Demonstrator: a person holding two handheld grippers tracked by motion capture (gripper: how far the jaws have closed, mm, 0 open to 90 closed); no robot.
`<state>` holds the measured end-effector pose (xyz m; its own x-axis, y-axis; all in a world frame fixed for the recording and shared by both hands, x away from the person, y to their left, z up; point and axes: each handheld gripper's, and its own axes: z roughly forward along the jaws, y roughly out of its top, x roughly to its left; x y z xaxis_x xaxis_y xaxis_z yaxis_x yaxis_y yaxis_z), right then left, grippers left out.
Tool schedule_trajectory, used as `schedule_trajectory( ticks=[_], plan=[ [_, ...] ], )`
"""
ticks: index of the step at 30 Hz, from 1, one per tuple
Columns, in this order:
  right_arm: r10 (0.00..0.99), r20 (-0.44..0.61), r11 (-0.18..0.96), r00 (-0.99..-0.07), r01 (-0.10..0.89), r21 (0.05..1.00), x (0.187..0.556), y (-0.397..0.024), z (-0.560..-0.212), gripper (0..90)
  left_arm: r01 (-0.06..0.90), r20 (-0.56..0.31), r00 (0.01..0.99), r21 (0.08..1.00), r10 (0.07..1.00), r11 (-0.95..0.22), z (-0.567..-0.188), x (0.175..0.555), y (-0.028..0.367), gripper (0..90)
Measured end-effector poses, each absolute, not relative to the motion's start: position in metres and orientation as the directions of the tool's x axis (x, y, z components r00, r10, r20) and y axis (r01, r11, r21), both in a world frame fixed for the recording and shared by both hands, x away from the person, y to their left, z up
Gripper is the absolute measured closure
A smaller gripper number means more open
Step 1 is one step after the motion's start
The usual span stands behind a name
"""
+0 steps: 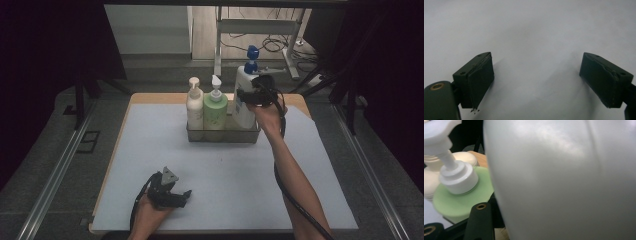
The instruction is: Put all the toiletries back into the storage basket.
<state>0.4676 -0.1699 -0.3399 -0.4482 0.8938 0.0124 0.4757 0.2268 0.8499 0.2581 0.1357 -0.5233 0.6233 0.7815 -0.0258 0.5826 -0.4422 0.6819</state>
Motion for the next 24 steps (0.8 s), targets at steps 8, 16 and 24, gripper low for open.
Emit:
schedule_trajectory(
  ticks=[8,16,24],
  plan=[
    [0.900,-0.008,0.231,-0.436,0.460,0.857,0.475,-0.164,-0.351,40.3,0.583,-0.028,0.622,0.684,0.783,-0.438,-0.523,0.258,0.135,12.0],
    [0.902,-0.011,0.237,-0.432,0.473,0.849,0.479,-0.163,-0.364,40.3,0.584,-0.030,0.622,0.683,0.782,-0.439,-0.523,0.258,0.136,12.0],
    [0.899,-0.002,0.240,-0.438,0.488,0.839,0.476,-0.165,-0.371,40.3,0.584,-0.027,0.624,0.681,0.781,-0.442,-0.523,0.258,0.136,12.0]
  ],
)
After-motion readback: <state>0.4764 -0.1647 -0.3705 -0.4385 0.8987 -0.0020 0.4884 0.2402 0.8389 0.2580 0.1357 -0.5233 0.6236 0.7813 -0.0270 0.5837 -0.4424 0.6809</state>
